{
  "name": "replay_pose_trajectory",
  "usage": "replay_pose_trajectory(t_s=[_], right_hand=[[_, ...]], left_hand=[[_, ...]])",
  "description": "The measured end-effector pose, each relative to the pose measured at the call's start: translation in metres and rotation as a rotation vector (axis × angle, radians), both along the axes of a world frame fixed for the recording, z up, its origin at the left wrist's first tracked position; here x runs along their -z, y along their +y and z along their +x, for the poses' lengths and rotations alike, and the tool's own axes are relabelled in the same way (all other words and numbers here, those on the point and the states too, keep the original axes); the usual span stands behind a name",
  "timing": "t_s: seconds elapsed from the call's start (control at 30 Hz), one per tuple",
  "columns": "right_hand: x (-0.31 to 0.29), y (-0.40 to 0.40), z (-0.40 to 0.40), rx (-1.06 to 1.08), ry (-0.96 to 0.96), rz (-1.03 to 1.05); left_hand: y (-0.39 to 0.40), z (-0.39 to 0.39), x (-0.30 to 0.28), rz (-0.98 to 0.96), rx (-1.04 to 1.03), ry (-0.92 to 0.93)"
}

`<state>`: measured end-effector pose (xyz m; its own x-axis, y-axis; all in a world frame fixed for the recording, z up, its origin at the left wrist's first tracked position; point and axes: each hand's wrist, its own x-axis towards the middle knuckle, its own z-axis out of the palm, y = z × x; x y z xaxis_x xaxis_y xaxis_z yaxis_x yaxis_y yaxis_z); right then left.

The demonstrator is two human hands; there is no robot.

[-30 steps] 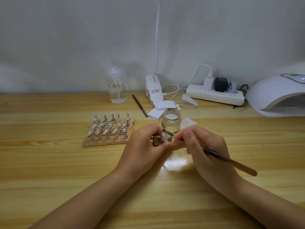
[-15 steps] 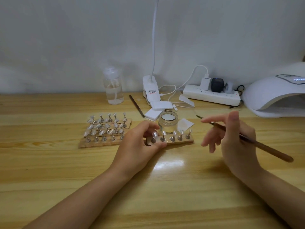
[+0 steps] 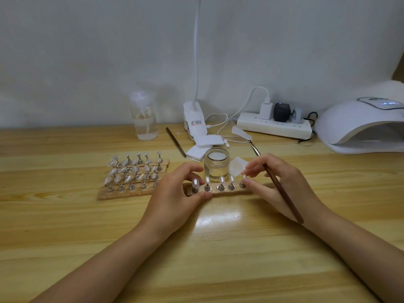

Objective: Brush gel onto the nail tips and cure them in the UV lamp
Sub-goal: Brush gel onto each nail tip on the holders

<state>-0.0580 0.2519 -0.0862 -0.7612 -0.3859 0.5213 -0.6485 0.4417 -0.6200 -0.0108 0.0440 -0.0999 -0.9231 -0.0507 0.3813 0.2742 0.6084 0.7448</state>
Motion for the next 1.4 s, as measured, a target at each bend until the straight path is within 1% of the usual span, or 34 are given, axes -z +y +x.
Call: replay_pose_trajectory(t_s=[0.1,0.2,0.3,0.5,0.63,0.77,0.83,0.93,1.0,1.1,1.27,1.4], right_hand=[[0.000,0.000,-0.001,-0.015,-0.008,0.010],[0.001,0.001,-0.002,-0.021,-0.059,-0.016],[0.001,0.001,-0.004,-0.019,-0.107,-0.077],[0.000,0.003,-0.005,0.030,-0.141,-0.223],[0.000,-0.002,0.002,0.025,0.003,-0.206],[0.003,-0.013,0.012,-0.044,0.196,-0.173],[0.004,-0.018,0.018,-0.103,0.250,-0.185],[0.004,-0.022,0.023,-0.153,0.331,-0.187],[0.005,-0.024,0.026,-0.186,0.343,-0.180],[0.005,-0.026,0.028,-0.212,0.343,-0.160],[0.005,-0.027,0.029,-0.204,0.325,-0.163],[0.000,-0.027,0.028,-0.155,0.321,-0.176]], left_hand=[[0.000,0.000,0.000,-0.006,0.003,-0.008],[0.000,0.000,0.001,0.008,0.007,-0.011],[0.000,0.000,0.001,-0.006,0.007,-0.017],[0.001,0.002,-0.001,-0.002,0.011,-0.022],[0.002,0.004,-0.002,-0.012,0.015,-0.011],[0.004,0.006,-0.003,-0.032,0.013,0.010],[0.006,0.008,-0.005,-0.057,0.016,0.077],[0.008,0.010,-0.009,-0.104,0.092,0.267],[0.009,0.012,-0.009,-0.162,0.133,0.346],[0.010,0.012,-0.008,-0.203,0.148,0.385],[0.009,0.011,-0.007,-0.209,0.160,0.439],[0.010,0.012,-0.010,-0.141,0.154,0.460]])
